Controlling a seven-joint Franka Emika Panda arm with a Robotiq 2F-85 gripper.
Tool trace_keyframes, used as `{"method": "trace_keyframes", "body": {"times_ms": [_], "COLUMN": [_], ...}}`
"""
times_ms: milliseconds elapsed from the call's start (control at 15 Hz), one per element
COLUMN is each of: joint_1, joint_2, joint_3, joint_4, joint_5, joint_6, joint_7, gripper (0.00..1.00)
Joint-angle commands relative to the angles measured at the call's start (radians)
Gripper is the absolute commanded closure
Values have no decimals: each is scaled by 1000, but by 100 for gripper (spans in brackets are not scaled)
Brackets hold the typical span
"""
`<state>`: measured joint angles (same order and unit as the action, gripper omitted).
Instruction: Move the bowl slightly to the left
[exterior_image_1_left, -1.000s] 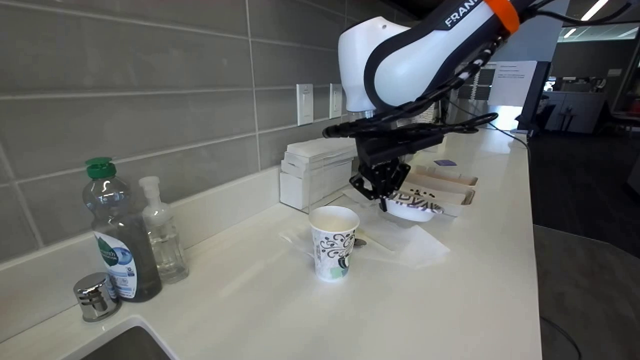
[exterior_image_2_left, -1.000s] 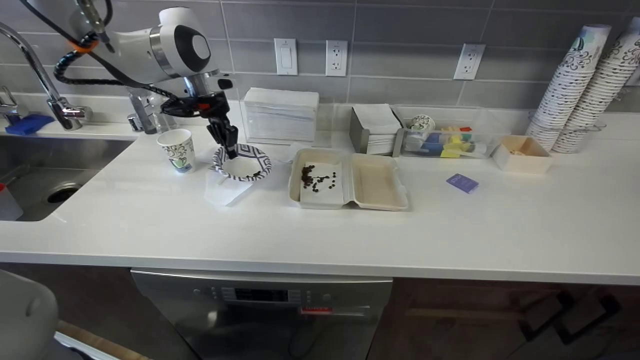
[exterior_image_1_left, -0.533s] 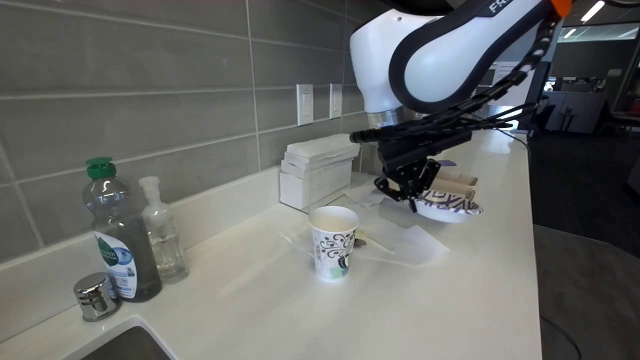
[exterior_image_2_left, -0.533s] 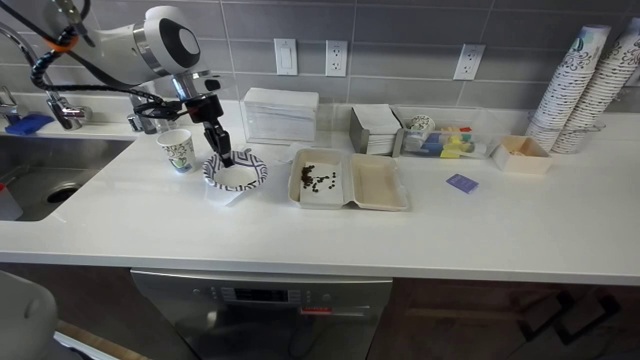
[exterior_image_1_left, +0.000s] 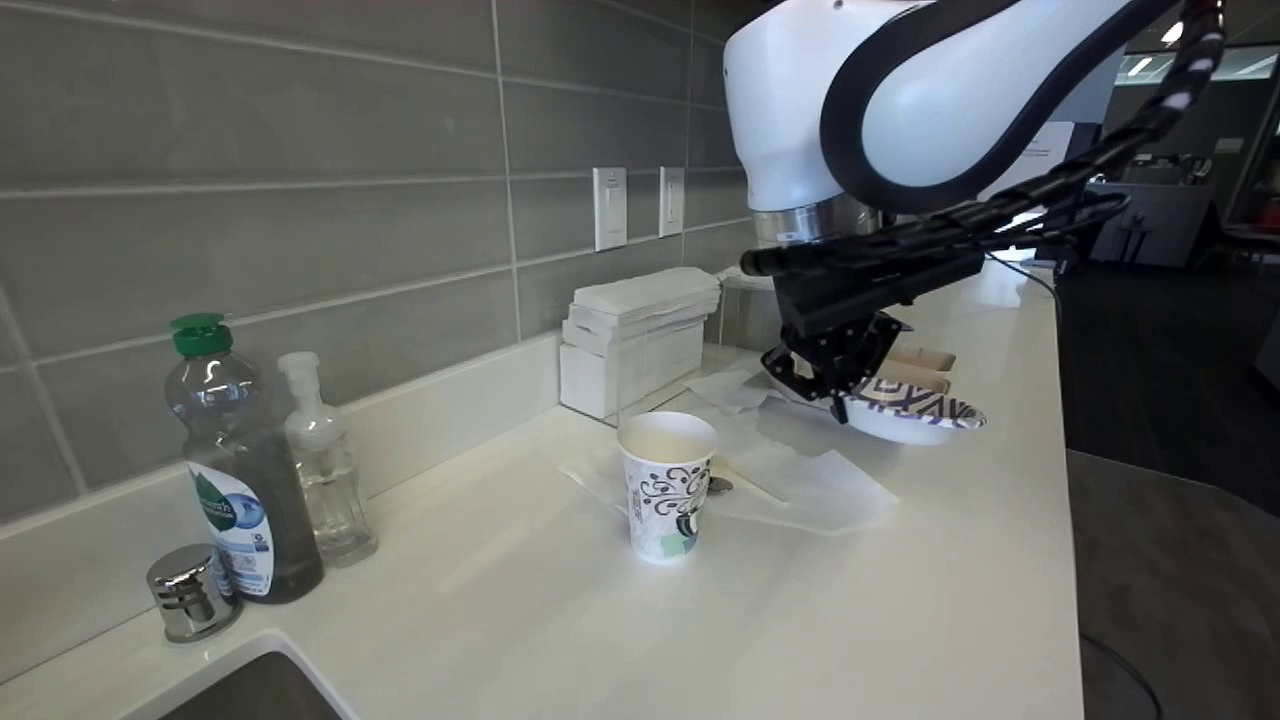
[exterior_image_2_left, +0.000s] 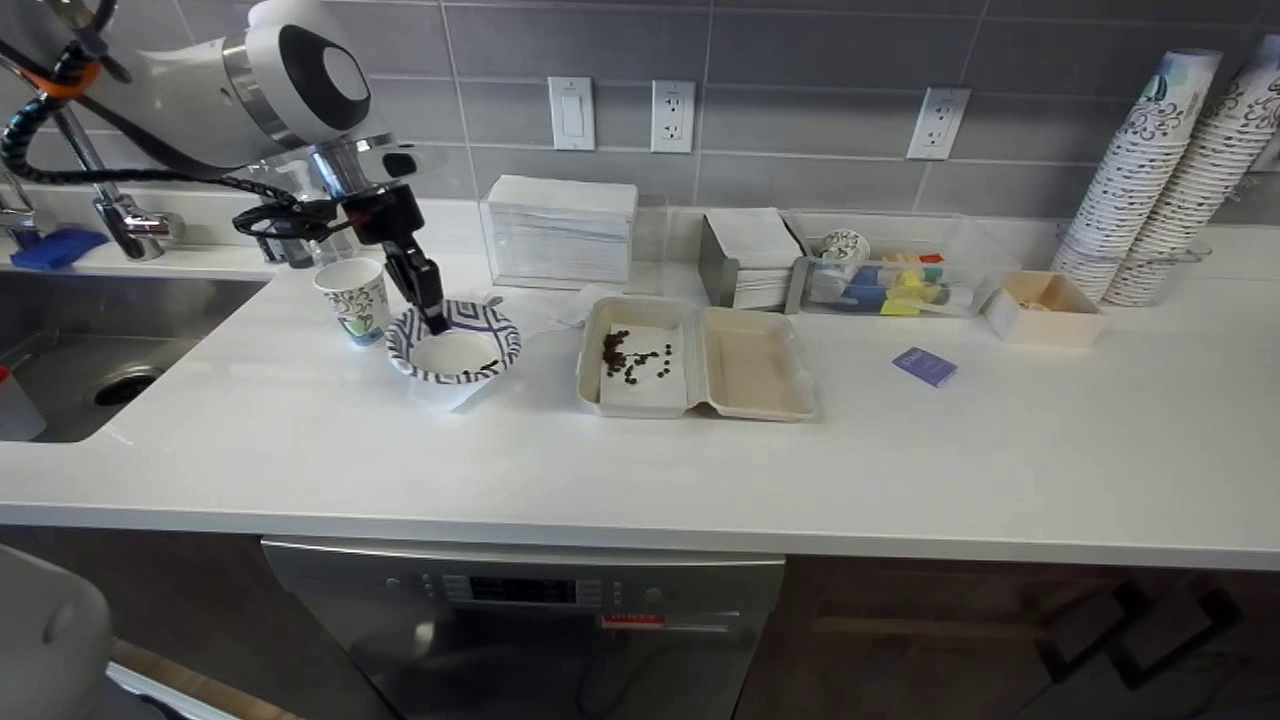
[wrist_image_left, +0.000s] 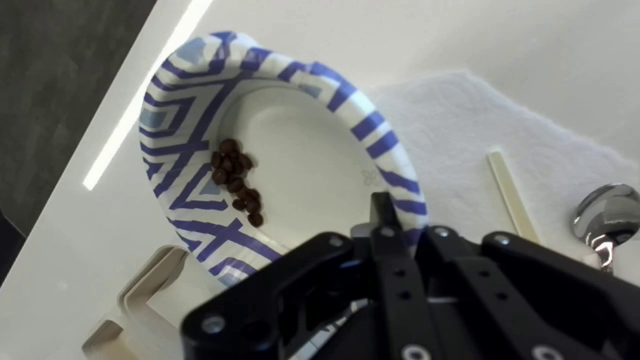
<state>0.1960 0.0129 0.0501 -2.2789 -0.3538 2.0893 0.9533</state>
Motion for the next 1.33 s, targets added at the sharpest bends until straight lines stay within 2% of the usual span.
{"method": "trace_keyframes", "body": {"times_ms": [0, 333, 467, 867, 1267], "joint_1": [-3, 20, 23, 38, 50], "joint_2": [22, 45, 42, 41, 54], "joint_3": [57, 122, 133, 165, 177], "joint_4": [-2, -12, -16, -34, -76], "joint_5": [19, 40, 57, 139, 131], "joint_6": [1, -3, -9, 5, 37], "joint_7": [-43, -97, -115, -289, -360], "gripper": [99, 99, 99, 99, 99]}}
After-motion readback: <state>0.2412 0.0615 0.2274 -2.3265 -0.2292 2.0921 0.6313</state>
